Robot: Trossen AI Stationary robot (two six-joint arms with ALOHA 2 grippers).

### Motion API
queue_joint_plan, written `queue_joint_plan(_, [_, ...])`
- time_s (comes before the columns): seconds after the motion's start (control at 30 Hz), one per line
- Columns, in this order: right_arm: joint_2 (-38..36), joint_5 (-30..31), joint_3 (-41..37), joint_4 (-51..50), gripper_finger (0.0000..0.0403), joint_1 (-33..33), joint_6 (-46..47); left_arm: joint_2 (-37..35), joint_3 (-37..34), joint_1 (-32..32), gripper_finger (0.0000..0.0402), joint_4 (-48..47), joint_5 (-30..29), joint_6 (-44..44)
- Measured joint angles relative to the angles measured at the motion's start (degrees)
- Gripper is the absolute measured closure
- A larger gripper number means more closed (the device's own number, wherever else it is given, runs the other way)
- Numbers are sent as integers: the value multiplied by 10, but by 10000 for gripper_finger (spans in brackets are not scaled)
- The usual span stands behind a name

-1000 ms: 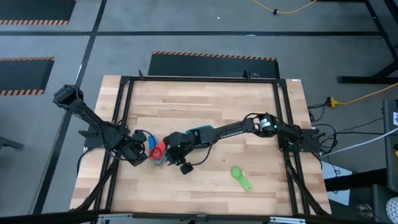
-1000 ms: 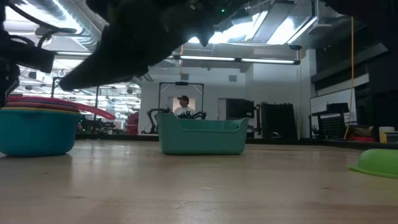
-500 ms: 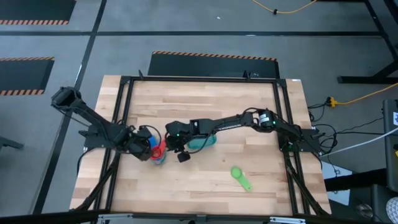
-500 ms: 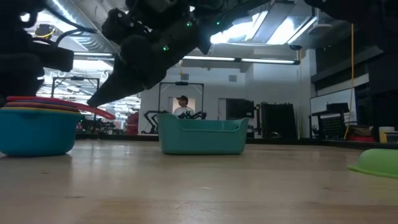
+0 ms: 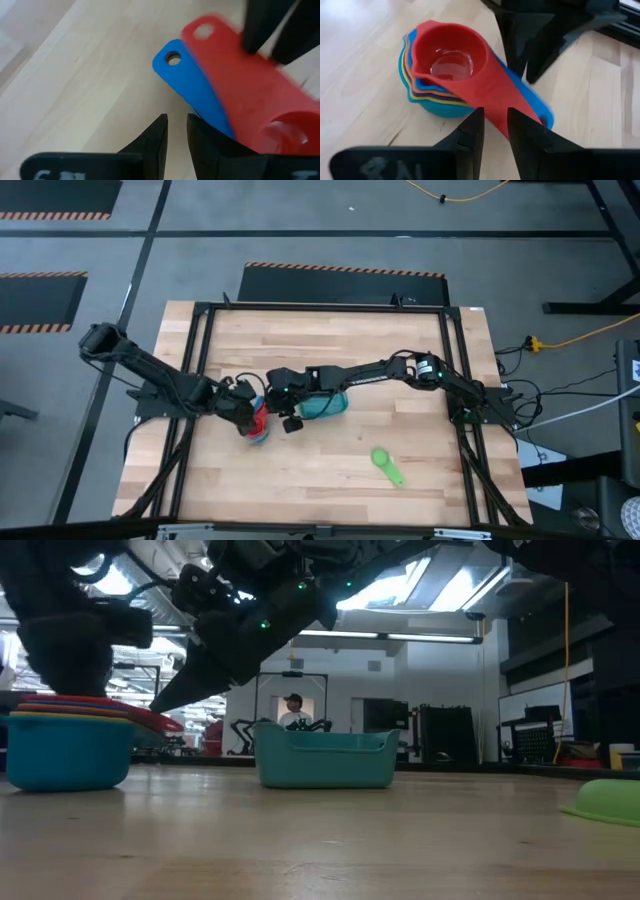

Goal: Nest measuring cups in basket
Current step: Stack the red measuring cup on top of the blue measuring cup, then stack the green measuring cup on top of the red measuring cup

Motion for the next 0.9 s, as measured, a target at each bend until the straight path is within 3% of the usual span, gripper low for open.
queue_joint_plan(0.23, [0,0,0,3,314,0,-5,0,0,27,335,65,0,87])
queue_joint_plan(0.57, [-16,2,0,-26,314,2,-5,0,0,38,335,62,6,105])
queue_joint_plan(0.7, [-39,3,8,-76,314,10,-5,0,20,38,335,3,0,106])
queue_joint_plan(0.9, [-78,1,52,-252,314,26,-4,-9,77,29,335,-125,-13,125])
